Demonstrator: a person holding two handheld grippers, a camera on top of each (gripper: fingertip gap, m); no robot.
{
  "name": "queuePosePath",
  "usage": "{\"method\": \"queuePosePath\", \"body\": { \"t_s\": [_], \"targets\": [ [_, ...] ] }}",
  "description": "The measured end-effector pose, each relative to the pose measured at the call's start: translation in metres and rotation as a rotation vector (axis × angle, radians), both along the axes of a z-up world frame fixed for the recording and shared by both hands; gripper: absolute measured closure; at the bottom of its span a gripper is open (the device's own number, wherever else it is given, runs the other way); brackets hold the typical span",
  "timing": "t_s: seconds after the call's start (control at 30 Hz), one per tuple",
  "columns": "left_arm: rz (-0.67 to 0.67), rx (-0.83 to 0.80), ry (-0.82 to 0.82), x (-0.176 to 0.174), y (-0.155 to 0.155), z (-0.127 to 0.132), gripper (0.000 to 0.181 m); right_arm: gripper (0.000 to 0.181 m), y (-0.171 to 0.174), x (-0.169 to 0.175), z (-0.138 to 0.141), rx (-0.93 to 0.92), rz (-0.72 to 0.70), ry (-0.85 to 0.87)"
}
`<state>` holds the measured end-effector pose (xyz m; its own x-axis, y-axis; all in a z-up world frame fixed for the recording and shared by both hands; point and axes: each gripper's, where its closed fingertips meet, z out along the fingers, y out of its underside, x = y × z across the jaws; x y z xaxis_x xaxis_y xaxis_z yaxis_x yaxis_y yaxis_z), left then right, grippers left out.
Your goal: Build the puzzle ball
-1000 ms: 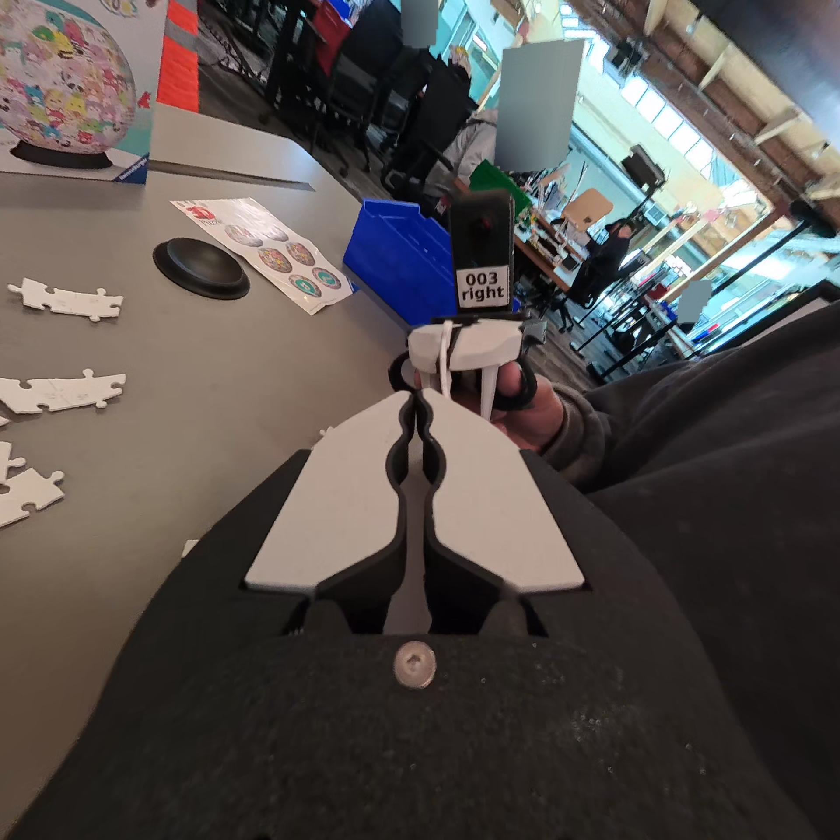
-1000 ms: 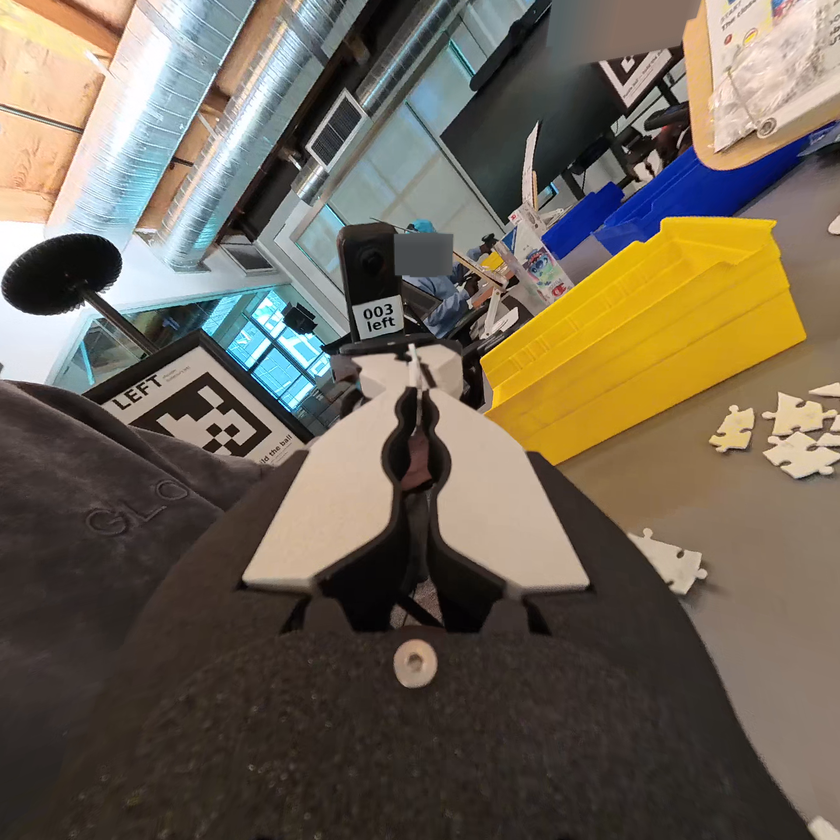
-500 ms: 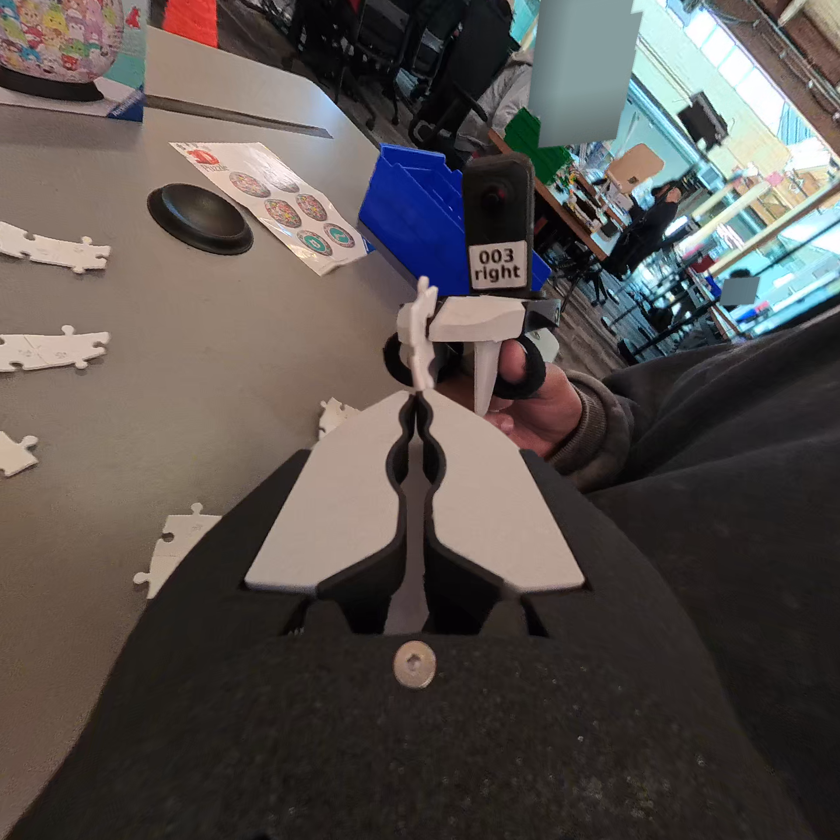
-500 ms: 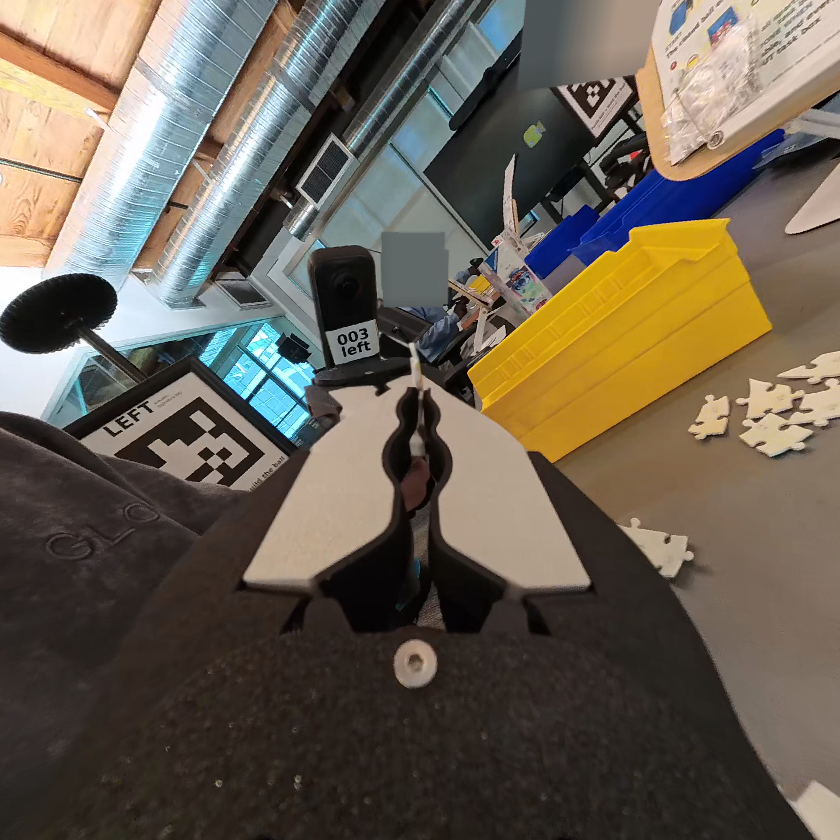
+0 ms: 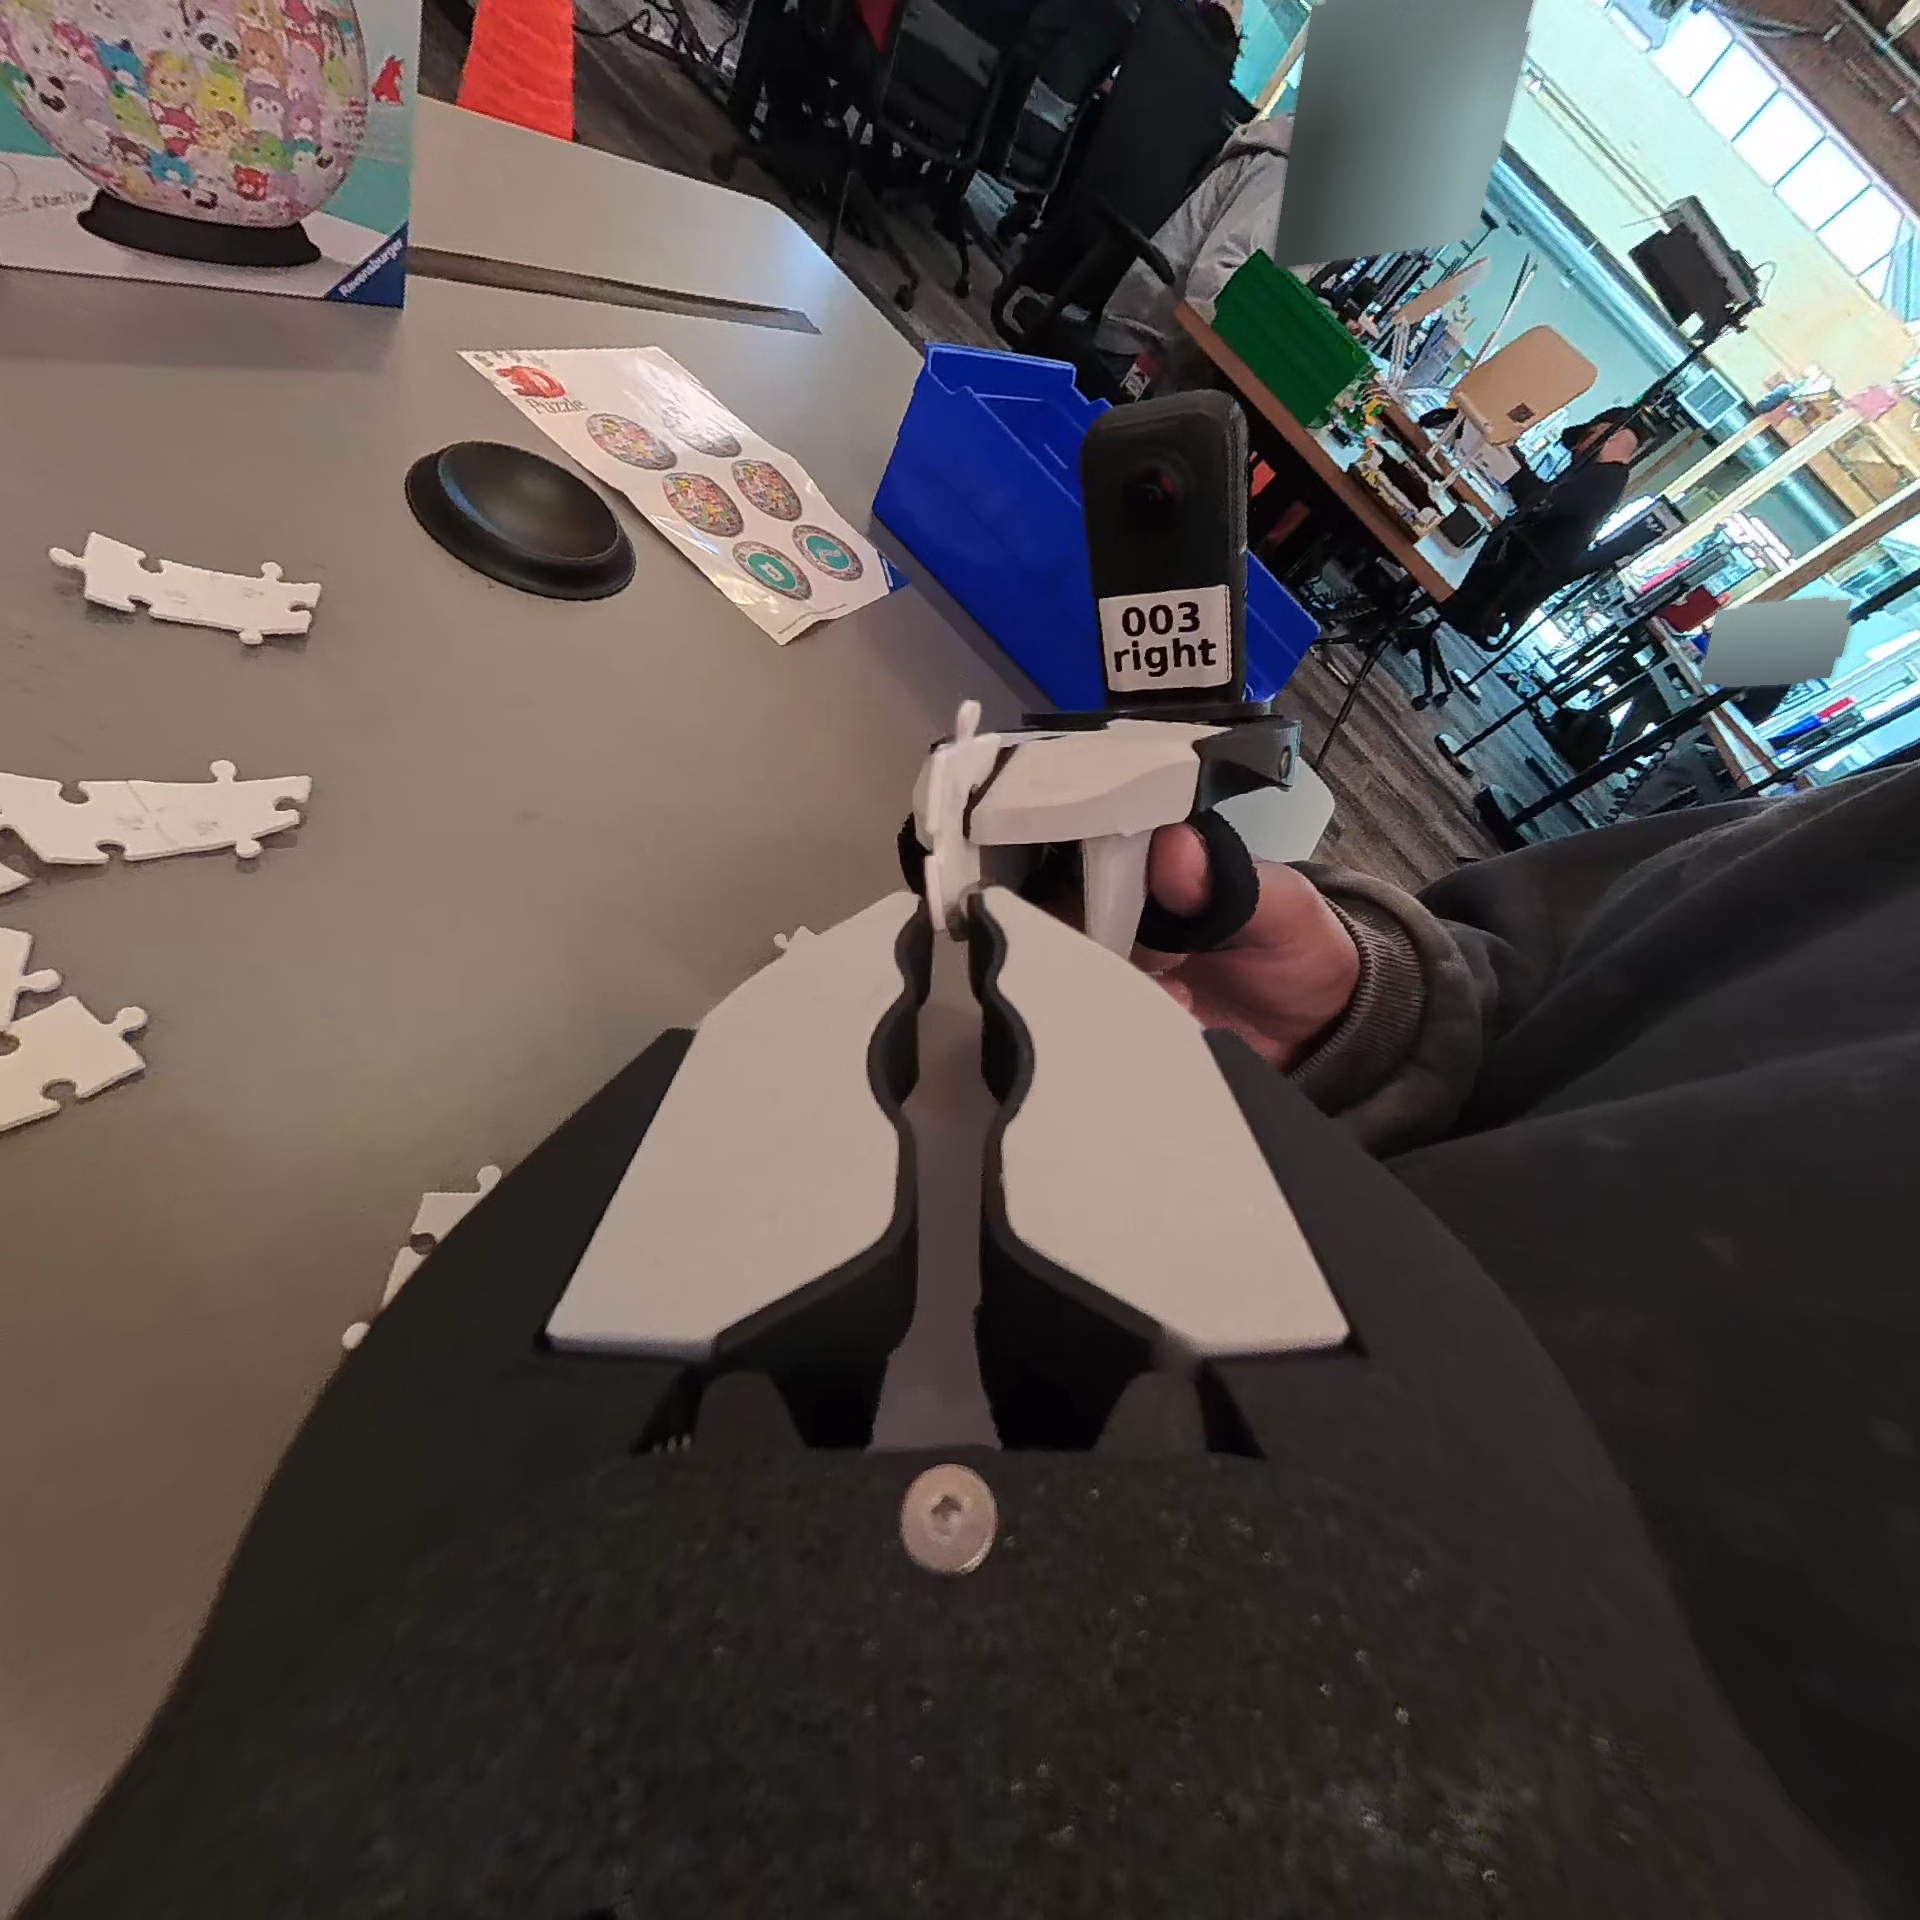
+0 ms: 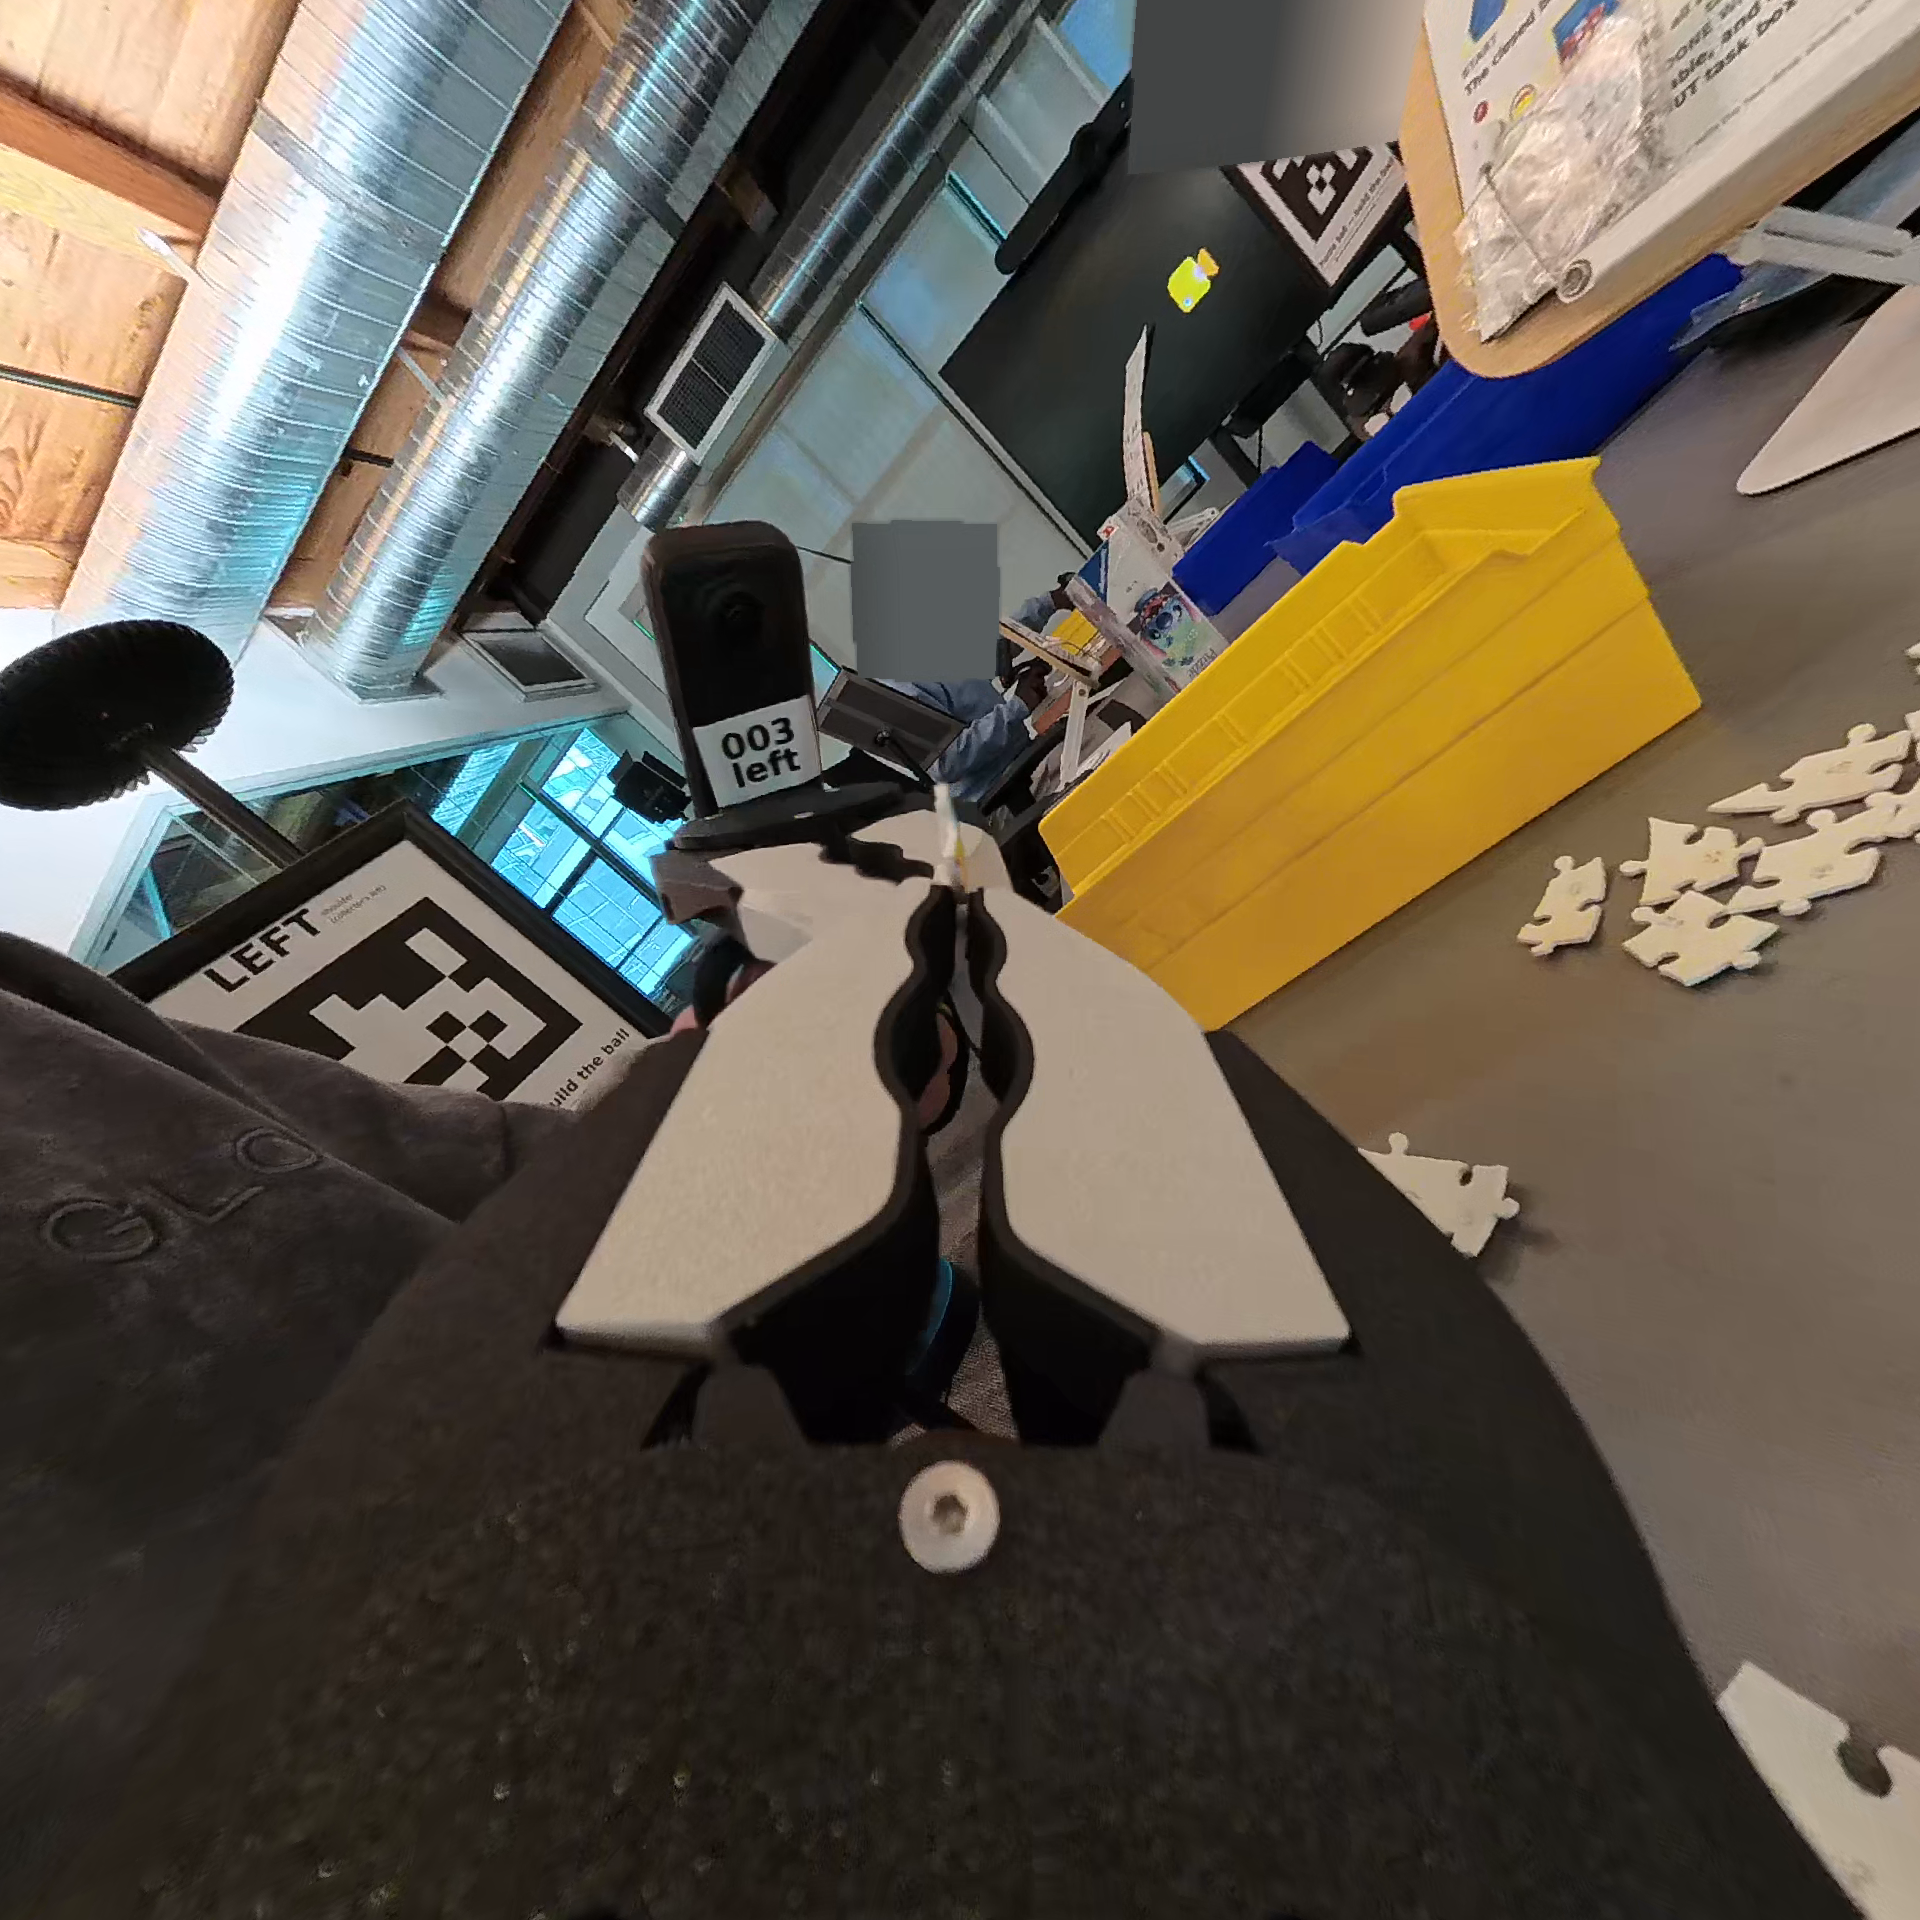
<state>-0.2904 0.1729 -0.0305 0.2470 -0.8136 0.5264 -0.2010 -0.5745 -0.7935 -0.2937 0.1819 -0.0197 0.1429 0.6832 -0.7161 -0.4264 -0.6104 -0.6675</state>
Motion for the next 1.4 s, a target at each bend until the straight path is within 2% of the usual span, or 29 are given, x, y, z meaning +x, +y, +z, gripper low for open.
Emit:
{"method": "queuePosePath", "body": {
  "t_s": [0.2,0.3,0.37,0.47,0.57,0.63,0.77,0.97,1.03,1.1,1.17,1.23,1.3,1.4],
  "targets": [
    [0.057,-0.046,-0.003,-0.002,0.01,-0.006,0.18,0.178,0.005,0.003,-0.011,0.008,-0.026,-0.077],
    [0.184,-0.111,0.031,-0.01,0.033,-0.021,0.179,0.164,0.019,0.033,-0.019,0.033,-0.168,-0.214],
    [0.306,-0.182,0.112,-0.019,0.054,-0.046,0.179,0.164,0.021,0.06,-0.017,0.083,-0.252,-0.325],
    [0.415,-0.253,0.343,-0.029,0.078,-0.101,0.179,0.165,0.009,0.089,-0.015,0.137,-0.299,-0.432],
    [0.426,-0.431,0.315,-0.022,0.09,-0.125,0.179,0.166,-0.009,0.106,-0.021,0.148,-0.329,-0.451],
    [0.427,-0.483,0.359,-0.024,0.099,-0.137,0.179,0.166,-0.017,0.11,-0.029,0.15,-0.329,-0.477],
    [0.413,-0.502,0.489,-0.031,0.105,-0.153,0.179,0.166,-0.021,0.112,-0.038,0.164,-0.295,-0.519],
    [0.454,-0.396,0.656,-0.049,0.104,-0.161,0.179,0.167,-0.022,0.111,-0.049,0.176,-0.268,-0.545],
    [0.461,-0.365,0.673,-0.053,0.105,-0.16,0.173,0.167,-0.02,0.114,-0.056,0.182,-0.273,-0.574],
    [0.467,-0.308,0.684,-0.057,0.105,-0.155,0.158,0.166,-0.017,0.122,-0.064,0.209,-0.291,-0.636],
    [0.446,-0.229,0.66,-0.058,0.101,-0.14,0.153,0.164,-0.011,0.135,-0.069,0.267,-0.343,-0.726],
    [0.406,-0.147,0.583,-0.057,0.09,-0.111,0.146,0.161,-0.01,0.145,-0.071,0.331,-0.382,-0.811],
    [0.377,-0.03,0.483,-0.069,0.081,-0.067,0.146,0.161,-0.013,0.153,-0.075,0.359,-0.409,-0.89],
    [0.419,0.151,0.366,-0.128,0.089,-0.005,0.147,0.161,-0.025,0.155,-0.082,0.325,-0.398,-0.919]
  ]
}}
